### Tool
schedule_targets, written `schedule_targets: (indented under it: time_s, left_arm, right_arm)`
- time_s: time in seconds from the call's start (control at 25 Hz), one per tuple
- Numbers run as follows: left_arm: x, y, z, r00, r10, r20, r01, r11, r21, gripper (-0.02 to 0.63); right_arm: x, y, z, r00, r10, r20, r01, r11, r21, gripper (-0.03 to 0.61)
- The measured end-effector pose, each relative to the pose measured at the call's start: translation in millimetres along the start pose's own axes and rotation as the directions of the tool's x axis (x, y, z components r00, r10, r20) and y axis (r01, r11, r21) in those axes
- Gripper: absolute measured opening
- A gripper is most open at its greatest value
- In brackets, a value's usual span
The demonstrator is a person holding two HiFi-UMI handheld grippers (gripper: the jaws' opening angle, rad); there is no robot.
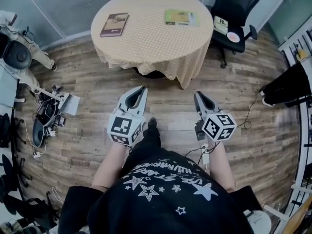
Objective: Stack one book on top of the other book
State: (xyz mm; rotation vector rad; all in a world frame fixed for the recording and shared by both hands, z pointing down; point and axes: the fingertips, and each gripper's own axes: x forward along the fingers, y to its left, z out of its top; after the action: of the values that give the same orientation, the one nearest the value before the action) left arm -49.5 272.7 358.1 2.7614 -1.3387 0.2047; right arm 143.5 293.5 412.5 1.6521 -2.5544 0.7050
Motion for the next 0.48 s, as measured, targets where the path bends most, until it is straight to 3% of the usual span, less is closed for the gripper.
schedule_targets:
  time_s: [0.48]
  left_arm:
    - [88.1,85.2,9.3,1.0,-0.027,-0.013,0.027,1.0,-0.005,0.017]
  right_arm:
    - [105.5,-31.6,49.4,0.999,-0.053,0.004,0.053,0.999,0.003,0.029]
